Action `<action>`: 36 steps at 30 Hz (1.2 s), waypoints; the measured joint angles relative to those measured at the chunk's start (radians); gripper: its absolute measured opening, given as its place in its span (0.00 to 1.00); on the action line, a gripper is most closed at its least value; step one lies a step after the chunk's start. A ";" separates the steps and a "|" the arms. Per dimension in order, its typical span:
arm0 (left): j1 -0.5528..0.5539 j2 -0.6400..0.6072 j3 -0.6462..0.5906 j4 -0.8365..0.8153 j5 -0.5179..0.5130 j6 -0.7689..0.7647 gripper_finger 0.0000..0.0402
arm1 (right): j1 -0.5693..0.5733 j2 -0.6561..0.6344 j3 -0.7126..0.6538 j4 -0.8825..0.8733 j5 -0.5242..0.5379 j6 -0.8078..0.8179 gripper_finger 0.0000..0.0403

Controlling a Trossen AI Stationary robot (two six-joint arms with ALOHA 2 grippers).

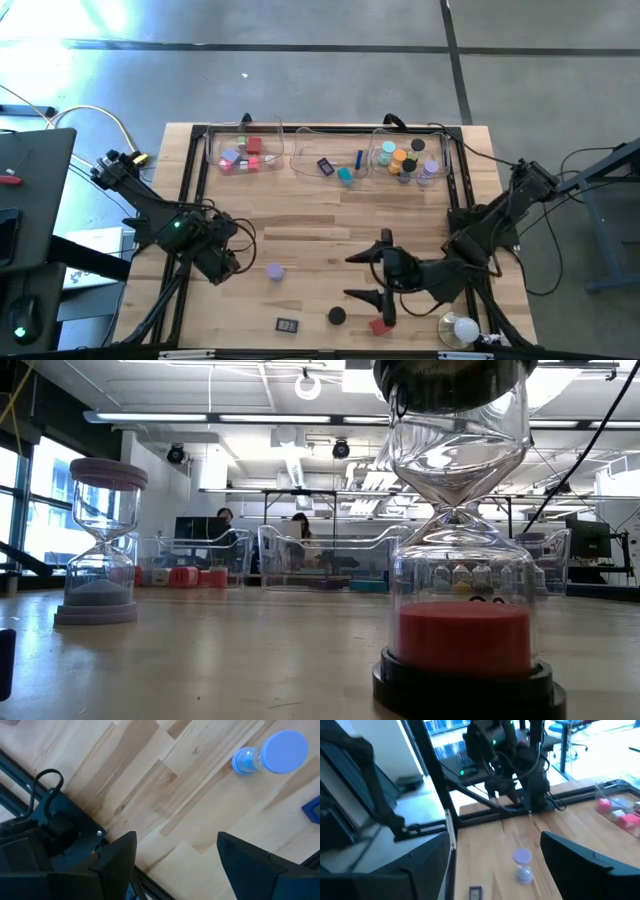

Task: Pick & Place Office items
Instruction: Put the black hourglass into the right transparent bin

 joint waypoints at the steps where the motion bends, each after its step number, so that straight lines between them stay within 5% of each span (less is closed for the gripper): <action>1: -0.002 0.000 0.000 0.000 -0.003 0.000 0.67 | 0.001 0.013 0.031 -0.032 0.000 0.000 0.74; 7: -0.024 0.000 0.000 0.000 -0.006 -0.001 0.67 | -0.005 0.163 0.314 -0.381 -0.064 0.025 0.74; 15: -0.063 0.000 0.000 0.000 -0.023 -0.035 0.67 | -0.066 0.403 0.643 -0.946 -0.328 0.265 0.74; 20: -0.069 0.000 0.000 0.000 -0.025 -0.039 0.67 | -0.084 0.494 0.652 -0.965 -0.460 0.274 0.74; 36: -0.069 0.000 0.000 0.003 -0.049 -0.010 0.67 | -0.080 0.658 0.652 -0.807 -0.557 0.271 0.74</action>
